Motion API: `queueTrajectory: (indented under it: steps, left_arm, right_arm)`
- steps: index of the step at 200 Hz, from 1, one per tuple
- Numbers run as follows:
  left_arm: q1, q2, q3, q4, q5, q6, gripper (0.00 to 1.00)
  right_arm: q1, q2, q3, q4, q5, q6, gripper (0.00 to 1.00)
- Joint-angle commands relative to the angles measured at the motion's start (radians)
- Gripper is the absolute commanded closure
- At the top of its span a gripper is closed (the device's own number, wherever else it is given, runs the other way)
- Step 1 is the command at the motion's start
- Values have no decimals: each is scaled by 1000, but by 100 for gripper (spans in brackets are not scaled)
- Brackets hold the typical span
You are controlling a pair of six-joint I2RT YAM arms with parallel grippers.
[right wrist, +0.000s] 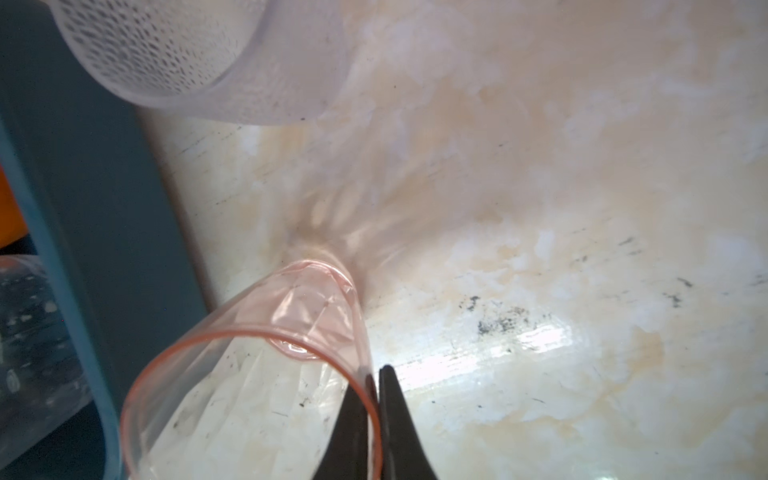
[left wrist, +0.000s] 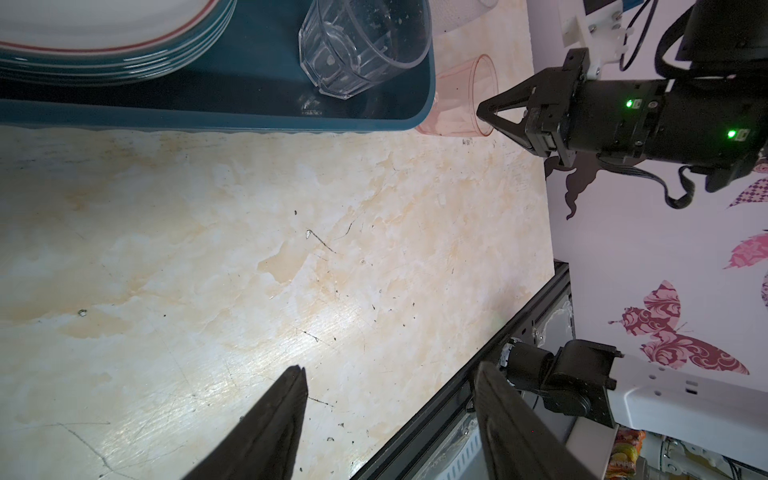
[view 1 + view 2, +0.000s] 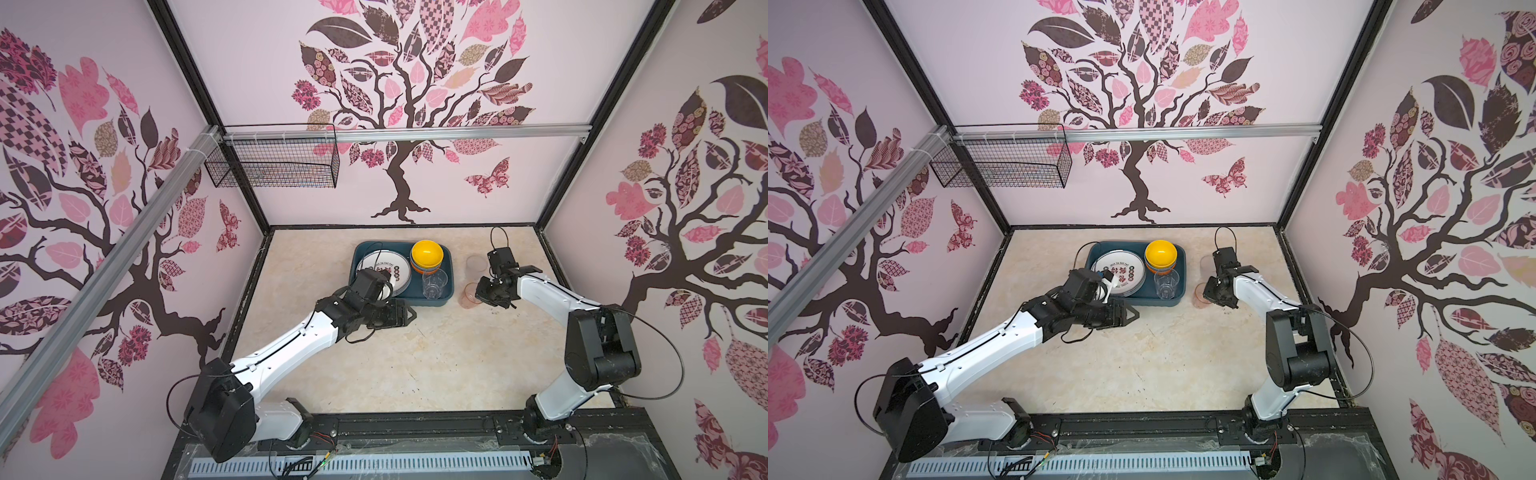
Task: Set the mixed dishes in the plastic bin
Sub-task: 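Lower the right gripper onto the pink cup rim and grip it, then lift the pink cup with the right gripper and lower it into the clear tumbler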
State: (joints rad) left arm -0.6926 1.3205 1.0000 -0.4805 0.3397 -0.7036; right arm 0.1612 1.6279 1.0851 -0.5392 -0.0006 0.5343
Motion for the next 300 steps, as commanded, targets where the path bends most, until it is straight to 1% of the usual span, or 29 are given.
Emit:
queueTrajectory:
  steps: [1,40,77,121,192,233,252,300]
  left_arm:
    - [11,-26,-13,0,-17,12,32]
    - [31,-56,-32,-4,-25,10,32]
    - [75,-94,-50,-13,-27,12,31]
    - [129,-139,-62,-37,-28,22,31]
    - [156,-168,-51,-80,-61,46,30]
    - [166,-181,-48,-95,-83,53,29]
    - [180,-187,-50,-101,-82,49,25]
    - [223,-201,-56,-109,-60,50,25]
  right_arm:
    - [-3,-82,2,-54,32,-25,100]
    - [-3,-127,34,-120,33,-50,100]
    - [0,-159,84,-177,14,-74,100]
    - [24,-175,146,-211,-6,-73,100]
    - [115,-90,302,-280,-3,-92,100]
    - [144,-27,404,-314,-16,-103,100]
    - [154,0,437,-322,-21,-105,100]
    - [184,72,507,-335,-28,-112,100]
